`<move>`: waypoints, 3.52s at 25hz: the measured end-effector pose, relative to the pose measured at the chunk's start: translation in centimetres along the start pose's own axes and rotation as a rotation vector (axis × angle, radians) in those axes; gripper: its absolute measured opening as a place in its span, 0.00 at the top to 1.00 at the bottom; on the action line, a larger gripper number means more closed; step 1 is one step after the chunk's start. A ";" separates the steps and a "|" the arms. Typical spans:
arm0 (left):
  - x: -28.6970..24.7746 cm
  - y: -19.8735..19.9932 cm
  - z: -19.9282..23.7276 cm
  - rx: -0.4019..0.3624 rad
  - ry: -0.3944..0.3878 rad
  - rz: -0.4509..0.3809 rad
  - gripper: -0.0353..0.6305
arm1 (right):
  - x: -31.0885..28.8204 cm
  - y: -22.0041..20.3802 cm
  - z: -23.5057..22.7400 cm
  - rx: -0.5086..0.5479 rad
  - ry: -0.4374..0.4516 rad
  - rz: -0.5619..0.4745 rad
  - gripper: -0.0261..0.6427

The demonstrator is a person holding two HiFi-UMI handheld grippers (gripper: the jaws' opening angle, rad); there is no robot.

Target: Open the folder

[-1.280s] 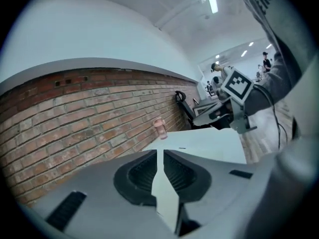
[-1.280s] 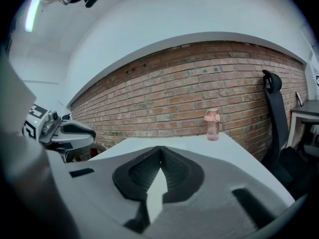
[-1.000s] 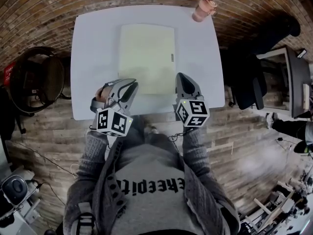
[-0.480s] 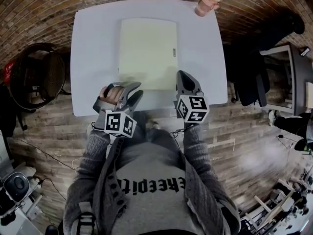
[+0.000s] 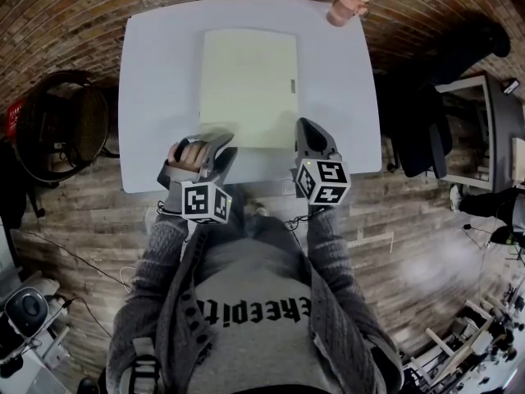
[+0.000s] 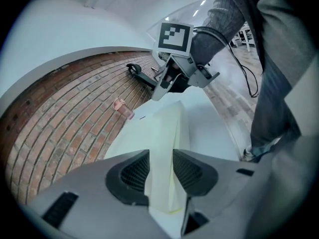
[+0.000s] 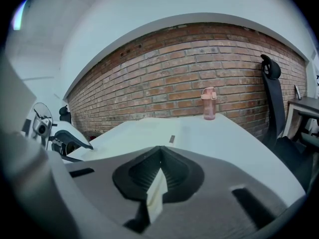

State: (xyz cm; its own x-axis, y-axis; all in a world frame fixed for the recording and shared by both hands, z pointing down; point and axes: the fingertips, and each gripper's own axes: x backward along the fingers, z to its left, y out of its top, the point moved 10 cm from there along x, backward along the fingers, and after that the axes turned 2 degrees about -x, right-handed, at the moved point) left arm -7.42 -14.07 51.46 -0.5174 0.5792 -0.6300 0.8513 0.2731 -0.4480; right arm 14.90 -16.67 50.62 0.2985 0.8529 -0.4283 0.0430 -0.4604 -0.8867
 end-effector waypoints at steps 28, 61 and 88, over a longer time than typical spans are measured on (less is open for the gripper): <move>-0.1 -0.9 0.7 0.078 -0.044 -0.102 0.81 | 0.5 0.0 0.3 0.010 -0.026 0.020 0.95; 8.4 -8.6 2.8 1.344 0.405 -0.318 0.92 | -1.4 -2.3 0.2 0.050 -0.026 0.143 0.96; 8.5 -16.6 -0.3 1.768 0.542 0.031 0.93 | -2.8 -1.6 0.2 0.089 -0.052 0.150 0.96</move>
State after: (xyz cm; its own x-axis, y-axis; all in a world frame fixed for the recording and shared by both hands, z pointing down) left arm -25.90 -13.42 53.70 -0.1197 0.8183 -0.5623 -0.3985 -0.5583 -0.7277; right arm 13.85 -18.26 53.19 0.2458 0.7889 -0.5632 -0.0837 -0.5616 -0.8232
